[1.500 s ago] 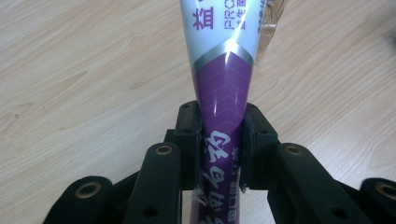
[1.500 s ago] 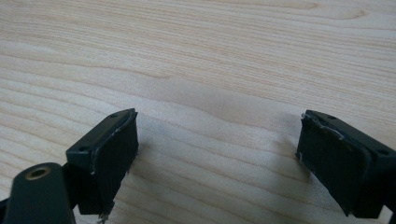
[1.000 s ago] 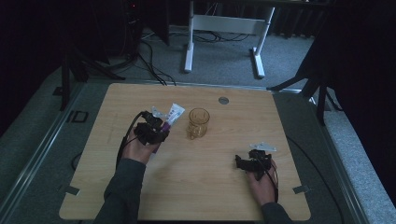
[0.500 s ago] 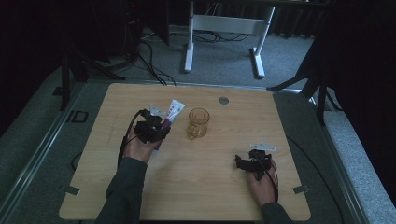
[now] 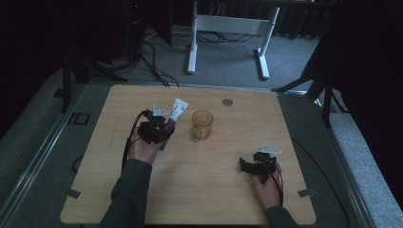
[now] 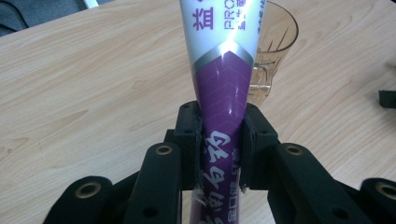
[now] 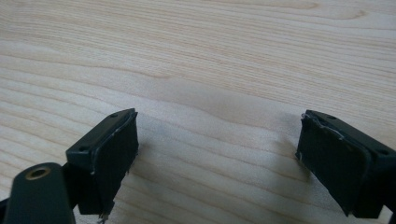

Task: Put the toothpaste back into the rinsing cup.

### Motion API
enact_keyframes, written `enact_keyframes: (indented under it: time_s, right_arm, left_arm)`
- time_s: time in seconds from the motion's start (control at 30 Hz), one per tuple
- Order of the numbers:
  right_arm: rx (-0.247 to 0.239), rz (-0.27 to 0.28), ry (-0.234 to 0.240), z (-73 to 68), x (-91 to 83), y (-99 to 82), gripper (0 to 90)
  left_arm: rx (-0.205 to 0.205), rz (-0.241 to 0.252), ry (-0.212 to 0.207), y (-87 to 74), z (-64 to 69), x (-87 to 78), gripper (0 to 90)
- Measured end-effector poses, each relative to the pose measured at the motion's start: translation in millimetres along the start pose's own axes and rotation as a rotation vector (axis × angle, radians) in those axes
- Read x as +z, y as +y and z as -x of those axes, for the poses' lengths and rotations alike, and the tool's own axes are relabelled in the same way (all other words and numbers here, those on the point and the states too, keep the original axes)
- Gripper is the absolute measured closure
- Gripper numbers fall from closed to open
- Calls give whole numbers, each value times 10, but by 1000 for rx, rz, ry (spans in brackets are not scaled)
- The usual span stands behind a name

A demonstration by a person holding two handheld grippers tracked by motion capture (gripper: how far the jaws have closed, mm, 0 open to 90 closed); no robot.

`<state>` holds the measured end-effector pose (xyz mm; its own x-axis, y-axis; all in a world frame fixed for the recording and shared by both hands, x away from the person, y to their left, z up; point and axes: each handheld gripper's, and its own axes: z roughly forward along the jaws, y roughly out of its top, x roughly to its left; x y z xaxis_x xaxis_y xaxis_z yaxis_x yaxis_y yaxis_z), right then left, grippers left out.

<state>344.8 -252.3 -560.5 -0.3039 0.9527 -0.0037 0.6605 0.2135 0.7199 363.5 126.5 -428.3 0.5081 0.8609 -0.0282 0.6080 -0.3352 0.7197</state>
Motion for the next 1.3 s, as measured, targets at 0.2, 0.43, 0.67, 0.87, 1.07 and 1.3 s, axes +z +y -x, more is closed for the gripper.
enact_keyframes:
  time_s: [0.2,0.43,0.67,0.87,1.07,1.3]
  right_arm:
    - [0,0,0,0,0,0,124]
    - [-1,0,0,0,0,0,124]
    - [0,0,0,0,0,0,124]
    - [0,0,0,0,0,0,124]
    - [0,0,0,0,0,0,124]
    - [-1,0,0,1,0,0,124]
  left_arm:
    - [-1,9,-2,16,5,22,722]
    - [-2,33,2,53,21,39,722]
    - [9,56,5,102,58,49,722]
    - [20,72,8,144,80,72,721]
    - [23,86,9,161,85,97,722]
    - [26,106,11,189,92,113,722]
